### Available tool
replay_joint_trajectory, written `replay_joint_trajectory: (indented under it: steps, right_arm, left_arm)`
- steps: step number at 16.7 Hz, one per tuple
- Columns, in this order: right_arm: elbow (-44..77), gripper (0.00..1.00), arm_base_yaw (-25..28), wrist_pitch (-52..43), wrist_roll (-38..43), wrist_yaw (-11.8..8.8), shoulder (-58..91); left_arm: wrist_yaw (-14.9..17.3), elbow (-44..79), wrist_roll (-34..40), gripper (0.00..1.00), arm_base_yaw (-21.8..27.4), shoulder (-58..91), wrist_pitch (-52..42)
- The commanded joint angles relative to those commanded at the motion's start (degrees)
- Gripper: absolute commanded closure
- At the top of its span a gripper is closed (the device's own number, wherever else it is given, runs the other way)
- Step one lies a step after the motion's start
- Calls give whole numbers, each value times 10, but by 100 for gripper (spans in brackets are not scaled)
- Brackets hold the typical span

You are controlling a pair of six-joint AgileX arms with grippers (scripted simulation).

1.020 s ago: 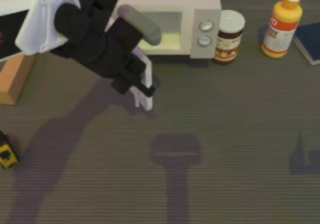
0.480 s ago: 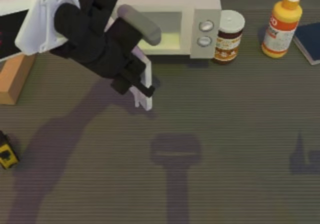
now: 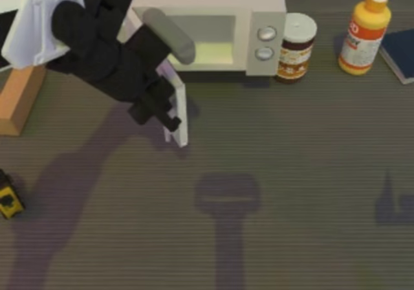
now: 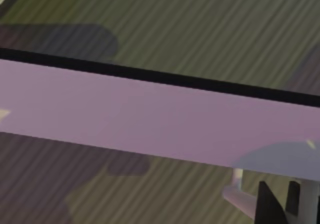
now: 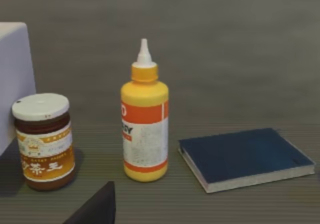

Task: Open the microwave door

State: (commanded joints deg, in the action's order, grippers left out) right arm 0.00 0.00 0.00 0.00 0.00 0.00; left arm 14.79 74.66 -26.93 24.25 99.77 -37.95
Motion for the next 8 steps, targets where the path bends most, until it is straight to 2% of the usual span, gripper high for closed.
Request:
replay_joint_trajectory:
  steps: [2,8]
  right_arm:
    - [0,0,0,0,0,0,0]
    - [0,0,0,0,0,0,0]
  left_arm:
    - [9,-4,-19,100,-8,-3,-5]
    - [10,-4,-21,100,-9,-3,-6]
